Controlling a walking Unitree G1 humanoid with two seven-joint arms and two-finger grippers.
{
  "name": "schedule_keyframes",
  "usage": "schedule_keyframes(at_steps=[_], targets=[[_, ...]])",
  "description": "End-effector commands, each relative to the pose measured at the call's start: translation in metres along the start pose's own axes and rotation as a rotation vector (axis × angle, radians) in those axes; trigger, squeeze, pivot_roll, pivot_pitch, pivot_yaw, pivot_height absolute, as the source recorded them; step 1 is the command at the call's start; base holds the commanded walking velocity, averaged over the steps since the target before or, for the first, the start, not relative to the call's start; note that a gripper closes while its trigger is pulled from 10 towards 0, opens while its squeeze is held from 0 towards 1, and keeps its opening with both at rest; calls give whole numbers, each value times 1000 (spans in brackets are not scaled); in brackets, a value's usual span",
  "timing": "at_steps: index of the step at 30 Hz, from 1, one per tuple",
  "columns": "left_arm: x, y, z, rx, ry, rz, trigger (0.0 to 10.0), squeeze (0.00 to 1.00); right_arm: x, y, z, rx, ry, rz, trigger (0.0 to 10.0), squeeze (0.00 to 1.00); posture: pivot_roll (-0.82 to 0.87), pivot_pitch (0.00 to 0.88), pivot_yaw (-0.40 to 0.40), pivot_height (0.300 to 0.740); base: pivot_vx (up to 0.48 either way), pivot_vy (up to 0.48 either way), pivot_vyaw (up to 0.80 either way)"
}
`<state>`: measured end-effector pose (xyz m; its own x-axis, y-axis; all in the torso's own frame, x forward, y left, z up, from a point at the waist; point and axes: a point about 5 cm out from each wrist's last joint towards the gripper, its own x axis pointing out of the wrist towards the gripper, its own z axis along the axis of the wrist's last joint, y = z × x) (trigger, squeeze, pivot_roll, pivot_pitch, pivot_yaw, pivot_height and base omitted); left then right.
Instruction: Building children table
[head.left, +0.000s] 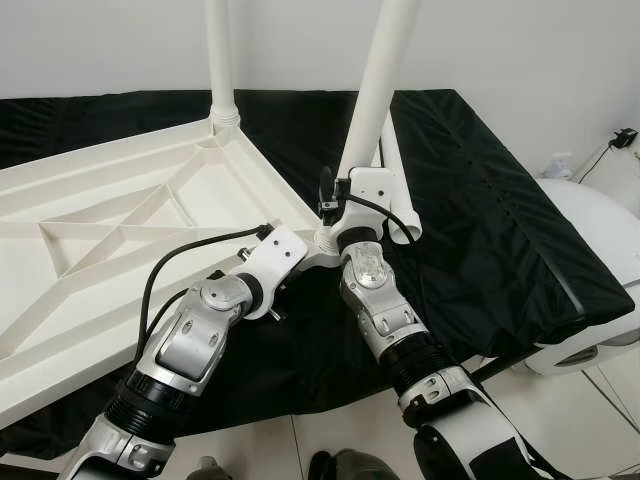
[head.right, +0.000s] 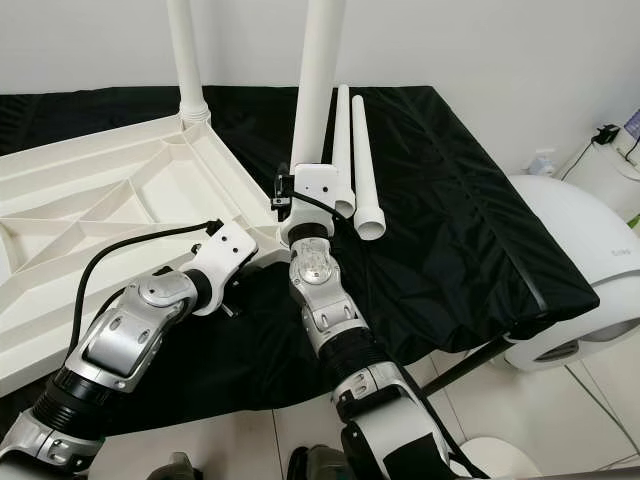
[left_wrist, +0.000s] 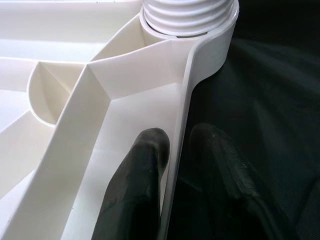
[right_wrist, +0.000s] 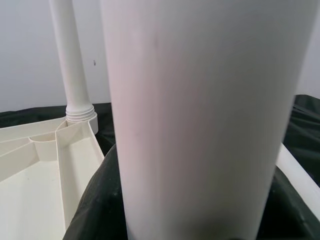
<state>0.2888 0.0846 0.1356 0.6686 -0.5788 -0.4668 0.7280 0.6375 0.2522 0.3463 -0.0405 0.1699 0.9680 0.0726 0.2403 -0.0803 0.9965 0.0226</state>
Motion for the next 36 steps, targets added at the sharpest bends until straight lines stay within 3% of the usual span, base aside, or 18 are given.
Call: schedule_keyframes(at_steps=[1,13,27,36], targets=[[-5,-19,0,20,-9,-119,10000,0,2,-31,-25,-35,149,-239,10000,0,52,55,-79,740,0,0,0],[-3,-22,0,26,-10,-132,10000,0,13,-33,11,-9,-28,-239,10000,0,46,42,-75,740,0,0,0],[-2,-24,0,31,-11,-143,10000,0,15,-33,23,44,-63,-212,10000,0,45,34,-75,740,0,0,0],[-2,-24,0,34,-11,-142,10000,0,9,-31,22,126,-59,-46,10000,0,45,33,-78,740,0,0,0]])
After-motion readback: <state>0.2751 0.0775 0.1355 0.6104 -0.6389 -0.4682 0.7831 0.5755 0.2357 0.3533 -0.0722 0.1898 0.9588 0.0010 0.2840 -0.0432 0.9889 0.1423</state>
